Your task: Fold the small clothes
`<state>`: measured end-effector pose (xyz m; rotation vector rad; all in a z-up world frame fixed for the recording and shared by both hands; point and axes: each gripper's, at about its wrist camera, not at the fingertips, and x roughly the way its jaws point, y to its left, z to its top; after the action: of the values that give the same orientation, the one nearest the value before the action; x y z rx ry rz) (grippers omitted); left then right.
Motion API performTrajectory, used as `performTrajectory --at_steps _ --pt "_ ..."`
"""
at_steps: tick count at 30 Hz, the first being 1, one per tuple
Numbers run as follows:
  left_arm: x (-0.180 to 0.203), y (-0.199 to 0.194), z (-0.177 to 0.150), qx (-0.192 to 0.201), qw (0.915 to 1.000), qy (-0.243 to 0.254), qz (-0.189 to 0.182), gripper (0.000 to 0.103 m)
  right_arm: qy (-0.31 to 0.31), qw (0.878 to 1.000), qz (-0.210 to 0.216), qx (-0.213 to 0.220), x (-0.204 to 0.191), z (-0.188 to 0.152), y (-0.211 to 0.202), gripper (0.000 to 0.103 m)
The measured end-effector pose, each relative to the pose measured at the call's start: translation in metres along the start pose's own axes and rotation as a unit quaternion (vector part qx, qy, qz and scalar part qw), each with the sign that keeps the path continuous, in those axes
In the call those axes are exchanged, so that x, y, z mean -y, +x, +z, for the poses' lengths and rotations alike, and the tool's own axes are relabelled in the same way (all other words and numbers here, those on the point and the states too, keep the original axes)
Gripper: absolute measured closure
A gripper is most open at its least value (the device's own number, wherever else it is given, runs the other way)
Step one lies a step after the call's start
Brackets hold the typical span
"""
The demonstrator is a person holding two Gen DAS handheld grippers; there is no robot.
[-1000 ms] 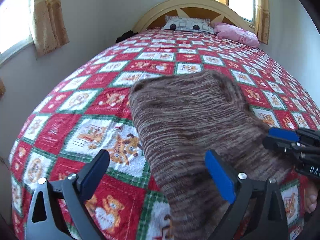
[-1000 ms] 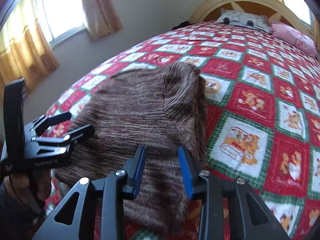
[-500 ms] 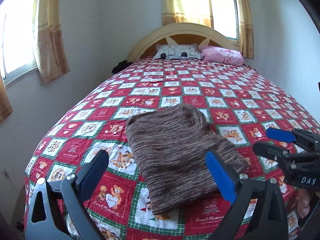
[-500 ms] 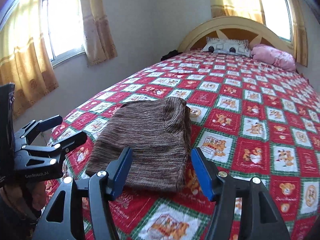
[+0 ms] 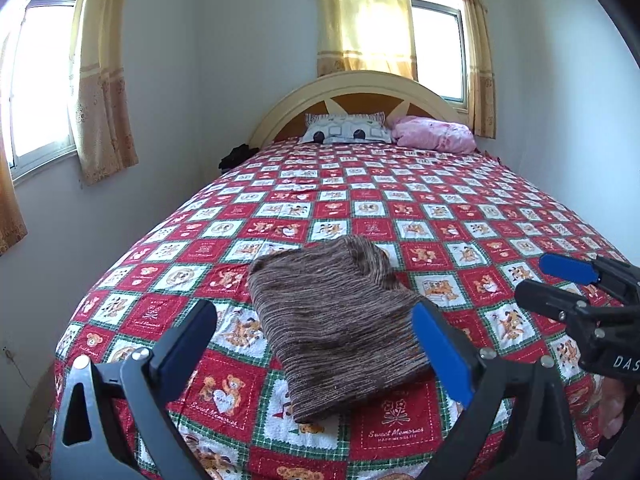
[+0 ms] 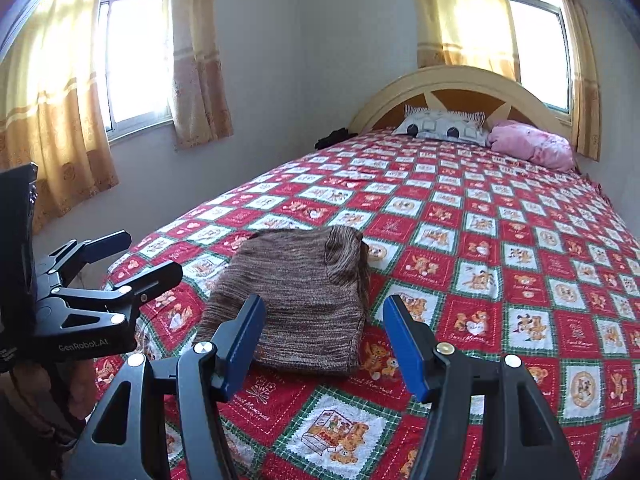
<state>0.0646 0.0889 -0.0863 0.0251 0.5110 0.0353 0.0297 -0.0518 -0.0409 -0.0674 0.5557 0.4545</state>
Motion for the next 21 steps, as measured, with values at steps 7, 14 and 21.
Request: performTrajectory --at_steps 7,14,21 --pt "-0.0015 -0.0062 0.0014 0.007 1.0000 -0.007 -0.001 0.002 -0.005 1.000 -0.002 0.005 -0.0045 -0.0009 -0.0060 0.040" --pt "-0.0022 -0.0062 0.0021 0.008 0.9999 -0.007 -0.002 0.002 -0.003 1.000 -0.002 0.007 -0.0041 -0.0015 -0.0071 0.040" --pt "-0.0023 -0.0074 0.0032 0.009 0.9999 -0.007 -0.001 0.002 -0.002 1.000 -0.005 0.007 -0.0053 -0.0018 -0.0079 0.040"
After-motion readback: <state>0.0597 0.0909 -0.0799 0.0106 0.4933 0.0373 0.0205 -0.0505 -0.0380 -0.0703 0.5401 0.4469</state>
